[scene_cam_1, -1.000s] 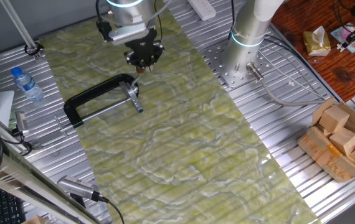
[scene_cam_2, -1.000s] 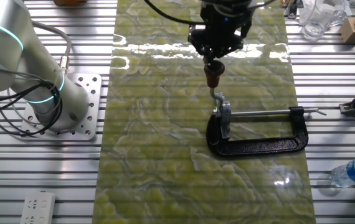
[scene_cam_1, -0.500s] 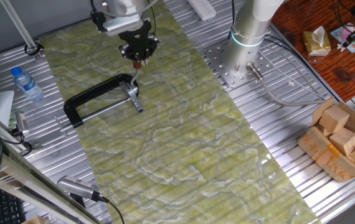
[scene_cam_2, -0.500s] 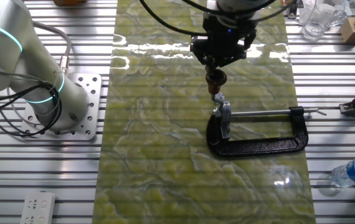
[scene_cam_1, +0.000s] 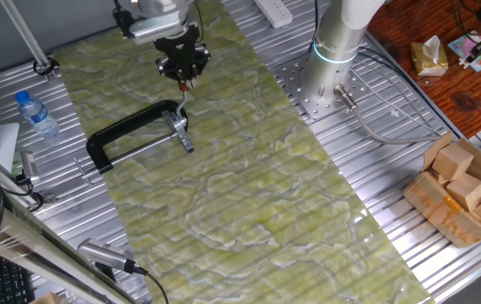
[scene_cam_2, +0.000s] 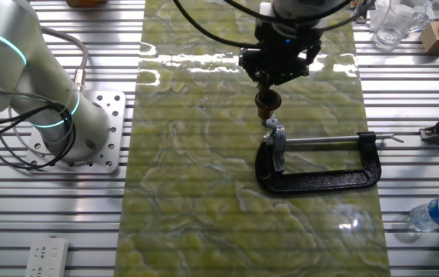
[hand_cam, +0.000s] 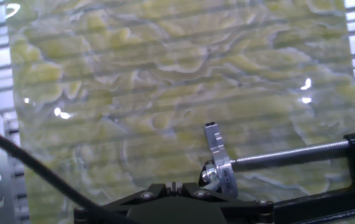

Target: Pull up the lever

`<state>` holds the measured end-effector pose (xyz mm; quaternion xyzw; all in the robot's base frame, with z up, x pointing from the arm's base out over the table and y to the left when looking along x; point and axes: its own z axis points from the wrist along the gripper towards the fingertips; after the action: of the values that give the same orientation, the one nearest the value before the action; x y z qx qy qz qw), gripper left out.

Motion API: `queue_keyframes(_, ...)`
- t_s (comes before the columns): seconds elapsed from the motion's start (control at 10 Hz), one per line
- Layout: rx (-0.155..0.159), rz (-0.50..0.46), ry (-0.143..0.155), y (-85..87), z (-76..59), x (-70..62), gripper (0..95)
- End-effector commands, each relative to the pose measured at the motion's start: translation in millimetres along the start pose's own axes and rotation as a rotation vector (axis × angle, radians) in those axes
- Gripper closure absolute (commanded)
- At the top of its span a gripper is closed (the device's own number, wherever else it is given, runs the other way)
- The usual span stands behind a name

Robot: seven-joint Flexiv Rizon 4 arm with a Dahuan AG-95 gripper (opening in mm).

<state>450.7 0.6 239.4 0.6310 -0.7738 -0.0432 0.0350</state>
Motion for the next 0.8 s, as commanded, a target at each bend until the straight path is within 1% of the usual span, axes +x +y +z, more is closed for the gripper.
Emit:
queue_keyframes(0.1,0.039,0.268,-0.03,-5.5,11.1,-35.6,95.0)
queue_keyframes(0.2,0.03,0.425,-0.065,-4.6,12.8,-49.9,95.0)
queue_keyframes(0.3,0.035,0.575,-0.075,-2.9,14.4,-62.8,95.0)
queue_keyframes(0.4,0.036,0.677,-0.084,-1.0,15.7,-71.3,95.0)
queue_keyframes(0.5,0.029,0.774,-0.098,2.0,17.2,-82.8,95.0)
queue_keyframes(0.6,0.029,0.825,-0.102,4.7,18.5,-92.5,95.0)
queue_keyframes(0.7,0.031,0.854,-0.103,7.2,20.3,-100.9,95.0)
queue_keyframes(0.8,0.032,0.854,-0.101,7.9,21.5,-103.2,95.0)
